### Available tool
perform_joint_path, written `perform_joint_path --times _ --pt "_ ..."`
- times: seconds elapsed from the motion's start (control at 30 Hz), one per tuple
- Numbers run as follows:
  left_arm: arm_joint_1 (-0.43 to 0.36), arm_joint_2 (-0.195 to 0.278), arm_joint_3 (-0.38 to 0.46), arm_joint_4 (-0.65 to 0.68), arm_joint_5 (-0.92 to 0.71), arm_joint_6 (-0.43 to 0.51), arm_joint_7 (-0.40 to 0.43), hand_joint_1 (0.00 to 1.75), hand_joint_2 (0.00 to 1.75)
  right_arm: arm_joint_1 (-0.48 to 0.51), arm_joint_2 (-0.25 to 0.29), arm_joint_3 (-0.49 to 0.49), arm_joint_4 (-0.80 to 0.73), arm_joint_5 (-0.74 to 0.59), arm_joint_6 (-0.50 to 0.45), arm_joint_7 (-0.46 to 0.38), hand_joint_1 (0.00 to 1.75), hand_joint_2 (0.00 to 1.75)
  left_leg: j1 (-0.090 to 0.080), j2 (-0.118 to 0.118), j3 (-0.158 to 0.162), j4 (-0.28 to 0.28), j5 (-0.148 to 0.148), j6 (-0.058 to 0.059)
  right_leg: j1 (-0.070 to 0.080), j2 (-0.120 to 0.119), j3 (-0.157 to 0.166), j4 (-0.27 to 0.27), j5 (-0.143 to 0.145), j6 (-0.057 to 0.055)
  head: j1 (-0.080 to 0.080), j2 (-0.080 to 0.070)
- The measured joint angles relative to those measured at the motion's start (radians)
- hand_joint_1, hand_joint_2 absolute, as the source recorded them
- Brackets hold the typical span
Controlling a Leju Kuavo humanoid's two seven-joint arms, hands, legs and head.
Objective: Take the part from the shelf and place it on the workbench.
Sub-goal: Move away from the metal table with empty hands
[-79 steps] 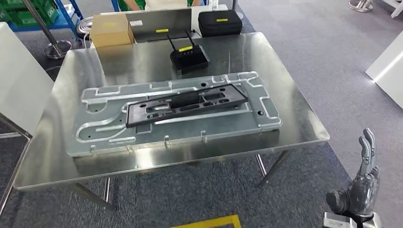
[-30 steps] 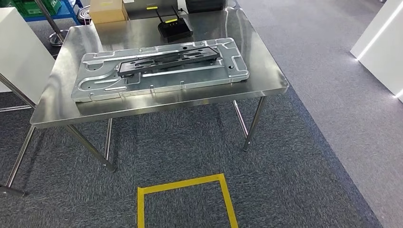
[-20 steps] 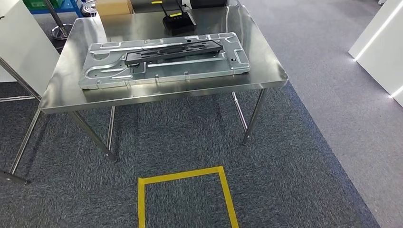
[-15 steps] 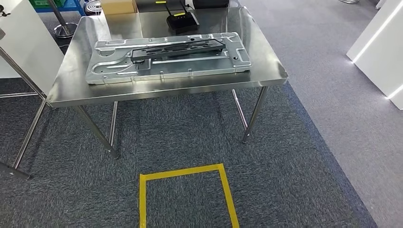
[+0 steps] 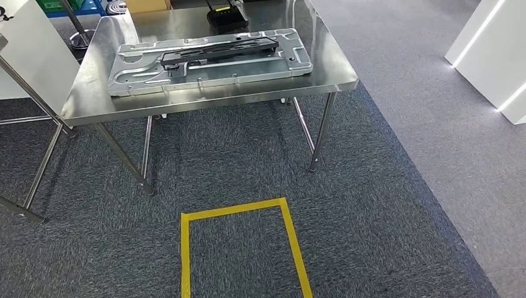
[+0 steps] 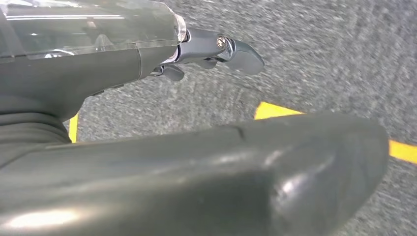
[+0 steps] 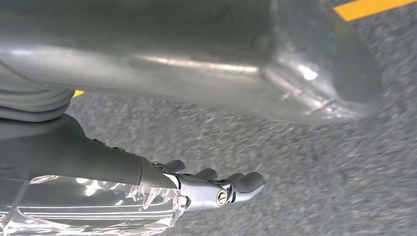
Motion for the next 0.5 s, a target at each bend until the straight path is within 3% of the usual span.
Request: perform_joint_path --times 0.03,0.07,0.1,0.13,0.2,0.27,0.3,0.37,0.4,0.43,0.5 --pt "0.000 -0.001 -0.002 0.000 0.001 -0.001 0.000 0.00 0.00 0.003 -0.004 0.000 0.000 0.003 0.004 0.000 0.00 0.00 0.001 0.000 -0.011 0.065 -0.038 -0.003 0.001 0.000 -0.017 0.002 0.012 0.000 0.000 0.000" --pt "0.000 -0.001 -0.003 0.000 0.003 -0.003 0.000 0.00 0.00 0.005 -0.007 0.000 0.000 0.006 0.007 0.000 0.00 0.00 0.002 0.000 -0.012 0.112 -0.049 -0.005 0.002 0.000 -0.034 0.004 0.024 0.000 0.000 0.000" --pt "0.001 -0.002 -0.004 0.000 0.005 -0.004 0.000 0.00 0.00 0.007 -0.009 0.000 0.000 0.009 0.011 -0.001 0.00 0.00 0.003 0.000 0.000 0.132 -0.037 -0.006 0.002 0.000 -0.052 0.009 0.034 0.002 0.000 0.000" --pt "0.001 -0.002 -0.005 0.000 0.008 -0.006 0.000 0.00 0.00 0.007 -0.010 0.000 0.000 0.013 0.014 -0.004 0.00 0.00 0.004 0.000 0.029 0.115 -0.009 -0.006 0.002 0.000 -0.070 0.015 0.043 0.004 0.000 0.000" --pt "-0.002 -0.003 -0.008 0.000 0.014 -0.010 -0.004 0.00 0.00 0.006 -0.009 0.000 -0.001 0.019 0.024 -0.014 0.00 0.00 0.005 -0.001 0.134 -0.013 0.030 0.000 0.003 0.001 -0.102 0.031 0.058 0.011 0.000 0.000" --pt "-0.006 -0.003 -0.008 0.000 0.020 -0.012 -0.011 0.00 0.00 0.002 -0.007 0.000 -0.001 0.024 0.038 -0.026 0.00 0.00 0.001 -0.002 0.224 -0.153 0.015 0.012 0.004 0.001 -0.121 0.044 0.073 0.022 0.000 0.000" --pt "-0.007 -0.003 -0.008 0.000 0.024 -0.012 -0.013 0.00 0.00 0.000 -0.006 0.000 -0.001 0.025 0.048 -0.031 0.00 0.00 -0.002 -0.002 0.242 -0.189 0.003 0.019 0.004 0.000 -0.126 0.046 0.081 0.028 0.000 0.000" --pt "-0.006 -0.004 -0.008 0.000 0.030 -0.013 -0.017 0.00 0.00 -0.004 -0.006 0.000 -0.001 0.028 0.067 -0.040 0.00 0.00 -0.003 0.000 0.232 -0.202 0.012 0.035 0.003 0.001 -0.132 0.045 0.095 0.042 0.000 0.000" --pt "-0.006 -0.005 -0.008 0.000 0.034 -0.013 -0.019 0.00 0.00 -0.005 -0.005 0.000 0.000 0.031 0.077 -0.044 0.00 0.00 -0.002 0.002 0.223 -0.203 0.022 0.044 0.001 0.002 -0.138 0.052 0.083 0.048 0.000 0.000" --pt "-0.006 -0.005 -0.008 0.000 0.037 -0.013 -0.020 0.00 0.00 -0.006 -0.005 0.000 0.000 0.036 0.086 -0.048 0.00 0.00 -0.001 0.002 0.212 -0.206 0.033 0.052 0.000 0.004 -0.147 0.075 0.053 0.053 0.000 0.000" --pt "-0.006 -0.006 -0.008 0.000 0.044 -0.013 -0.024 0.00 0.00 -0.009 -0.005 0.000 0.000 0.050 0.105 -0.053 0.00 0.00 -0.002 -0.001 0.186 -0.207 0.053 0.062 -0.003 0.006 -0.180 0.180 -0.045 0.060 0.000 0.000"
